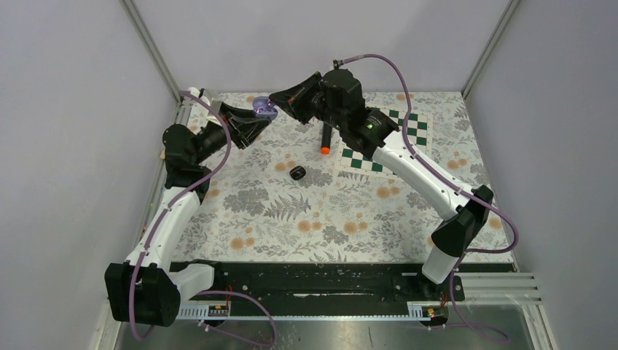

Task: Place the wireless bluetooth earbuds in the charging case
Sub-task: Insert the right earbud into the right side groove of the charging case.

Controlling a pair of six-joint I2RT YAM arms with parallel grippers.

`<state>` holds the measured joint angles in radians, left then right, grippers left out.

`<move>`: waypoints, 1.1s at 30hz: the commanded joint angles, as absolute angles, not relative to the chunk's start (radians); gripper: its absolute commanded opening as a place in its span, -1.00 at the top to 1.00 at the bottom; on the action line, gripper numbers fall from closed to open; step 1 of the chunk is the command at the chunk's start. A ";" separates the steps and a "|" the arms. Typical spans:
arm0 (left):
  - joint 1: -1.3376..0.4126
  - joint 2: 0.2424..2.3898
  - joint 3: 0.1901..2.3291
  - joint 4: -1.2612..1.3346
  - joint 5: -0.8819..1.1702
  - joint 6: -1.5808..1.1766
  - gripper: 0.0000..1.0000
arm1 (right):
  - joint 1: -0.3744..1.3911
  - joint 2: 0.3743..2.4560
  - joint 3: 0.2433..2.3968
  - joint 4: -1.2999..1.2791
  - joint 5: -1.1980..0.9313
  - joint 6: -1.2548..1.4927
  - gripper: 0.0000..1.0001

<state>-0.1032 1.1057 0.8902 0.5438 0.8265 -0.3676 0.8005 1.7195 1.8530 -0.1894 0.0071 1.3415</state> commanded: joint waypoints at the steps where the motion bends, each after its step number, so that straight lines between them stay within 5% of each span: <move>1: -0.106 1.092 0.937 0.593 0.780 -0.391 1.00 | 0.814 1.702 1.862 -0.144 0.026 1.327 1.00; 33: -0.120 1.105 0.993 0.565 0.699 -0.438 1.00 | 0.827 1.751 1.921 -0.134 0.065 1.308 1.00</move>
